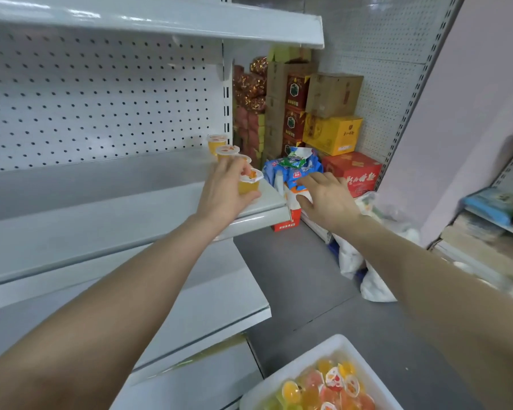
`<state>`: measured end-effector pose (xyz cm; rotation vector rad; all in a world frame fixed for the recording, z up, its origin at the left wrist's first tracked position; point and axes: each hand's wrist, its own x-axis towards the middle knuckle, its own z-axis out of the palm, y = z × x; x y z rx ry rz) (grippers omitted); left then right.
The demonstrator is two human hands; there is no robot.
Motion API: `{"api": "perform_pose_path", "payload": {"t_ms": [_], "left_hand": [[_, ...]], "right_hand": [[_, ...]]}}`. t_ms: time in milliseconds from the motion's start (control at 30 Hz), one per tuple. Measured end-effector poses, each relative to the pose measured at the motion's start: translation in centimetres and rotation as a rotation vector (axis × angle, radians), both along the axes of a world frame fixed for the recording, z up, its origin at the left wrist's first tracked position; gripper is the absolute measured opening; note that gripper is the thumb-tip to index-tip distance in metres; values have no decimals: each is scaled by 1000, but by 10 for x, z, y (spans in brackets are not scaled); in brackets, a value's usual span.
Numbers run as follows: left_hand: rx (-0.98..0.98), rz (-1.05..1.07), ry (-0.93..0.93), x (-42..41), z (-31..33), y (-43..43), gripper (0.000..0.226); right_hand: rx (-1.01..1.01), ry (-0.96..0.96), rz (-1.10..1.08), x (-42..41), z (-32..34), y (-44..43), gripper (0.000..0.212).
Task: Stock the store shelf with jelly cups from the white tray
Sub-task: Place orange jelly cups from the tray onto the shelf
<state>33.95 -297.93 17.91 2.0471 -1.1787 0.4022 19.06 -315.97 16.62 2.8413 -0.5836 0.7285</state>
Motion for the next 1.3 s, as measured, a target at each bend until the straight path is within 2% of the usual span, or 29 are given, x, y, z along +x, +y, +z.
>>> {"api": "perform_pose_path", "payload": {"t_ms": [200, 400, 500, 633, 733, 933, 1100, 1300], "left_hand": [[-115, -82, -227, -39, -1, 2, 30], [-143, -240, -191, -115, -49, -14, 22], [-48, -281, -106, -149, -102, -21, 23], [181, -270, 91, -182, -201, -11, 26], [354, -249, 250, -204, -268, 7, 30], [711, -189, 411, -242, -376, 42, 36], [776, -202, 461, -251, -444, 55, 39], [764, -195, 346, -238, -498, 30, 46]], "right_hand": [[-26, -36, 25, -31, -25, -3, 36], [41, -14, 8, -94, -89, -14, 30], [133, 54, -23, -132, -143, -18, 41], [263, 144, -33, -185, -228, -12, 36], [369, 273, -69, -216, -283, -2, 40], [534, 435, -157, -266, -375, 18, 43], [613, 538, -220, -288, -435, 27, 48], [585, 568, -275, -288, -485, 10, 58]]}}
